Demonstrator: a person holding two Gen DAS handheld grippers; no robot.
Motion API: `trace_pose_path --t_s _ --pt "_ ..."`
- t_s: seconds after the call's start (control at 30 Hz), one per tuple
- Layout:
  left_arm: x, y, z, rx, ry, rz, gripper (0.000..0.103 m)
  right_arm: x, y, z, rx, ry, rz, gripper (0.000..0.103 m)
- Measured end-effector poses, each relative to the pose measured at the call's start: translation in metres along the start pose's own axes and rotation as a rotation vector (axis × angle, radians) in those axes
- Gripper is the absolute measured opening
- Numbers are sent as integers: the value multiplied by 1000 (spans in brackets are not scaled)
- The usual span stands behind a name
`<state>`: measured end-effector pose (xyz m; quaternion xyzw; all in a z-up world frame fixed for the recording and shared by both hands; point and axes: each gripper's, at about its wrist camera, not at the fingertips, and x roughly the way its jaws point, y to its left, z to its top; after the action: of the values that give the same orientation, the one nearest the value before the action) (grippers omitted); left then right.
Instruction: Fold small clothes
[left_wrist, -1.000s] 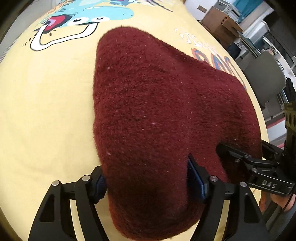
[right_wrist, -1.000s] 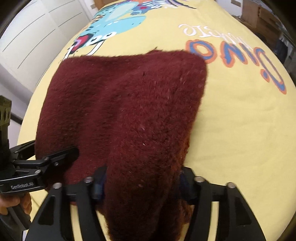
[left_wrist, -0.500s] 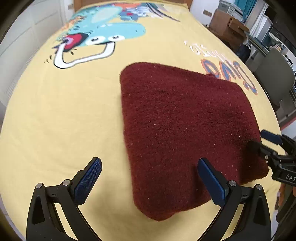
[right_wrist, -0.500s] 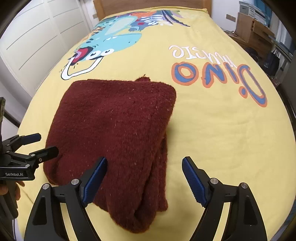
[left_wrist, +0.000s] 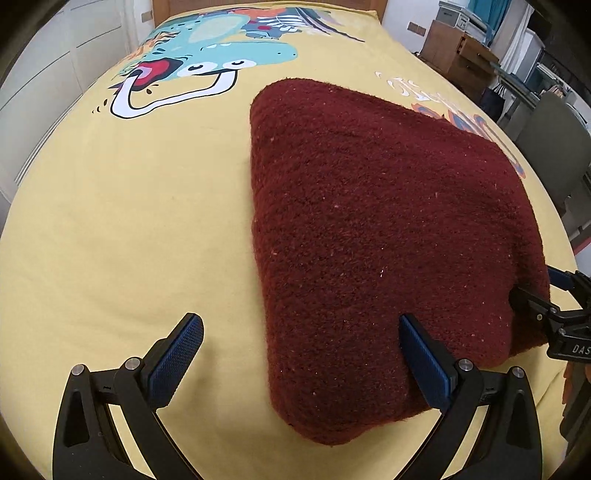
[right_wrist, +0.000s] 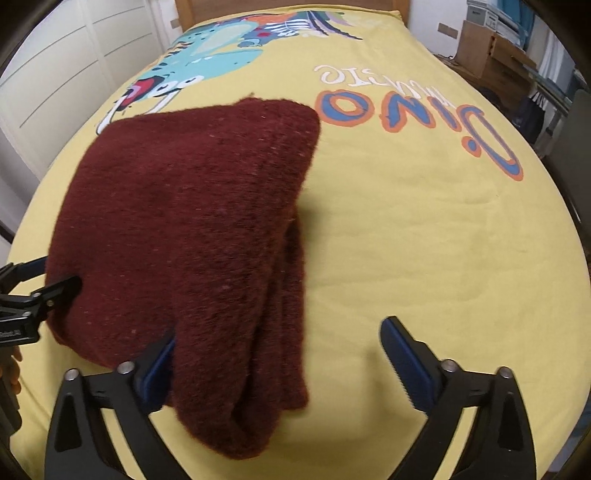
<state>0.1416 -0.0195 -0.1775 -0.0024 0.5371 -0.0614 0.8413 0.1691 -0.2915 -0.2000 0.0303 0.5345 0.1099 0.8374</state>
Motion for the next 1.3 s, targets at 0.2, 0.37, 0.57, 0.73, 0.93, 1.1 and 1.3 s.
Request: trace_pose_path --t_s 0.2,0.37,0.57,0.73,0.93,1.1,1.3 --pt "-17 0 7 -31 -8 13 102 -17 5 -2 -5 -31 2 102" --pt "-48 -2 -1 -14 -33 18 102 -56 10 -3 -43 -114 -39 102" --pt "-93 -4 -20 5 -70 105 102 -102 12 -14 -56 -139 -60 102" --pt "-121 -7 -36 0 -85 115 102 -131 13 -30 -36 -162 -59 102" --pt "-133 -11 -50 -3 -95 155 102 -149 10 -52 -11 -159 -67 102" --pt "-136 -13 -55 -3 -97 157 102 -157 11 -62 -15 -157 -85 102" --pt "-137 -14 -58 -2 -97 162 102 -162 9 -68 -6 -160 -94 102"
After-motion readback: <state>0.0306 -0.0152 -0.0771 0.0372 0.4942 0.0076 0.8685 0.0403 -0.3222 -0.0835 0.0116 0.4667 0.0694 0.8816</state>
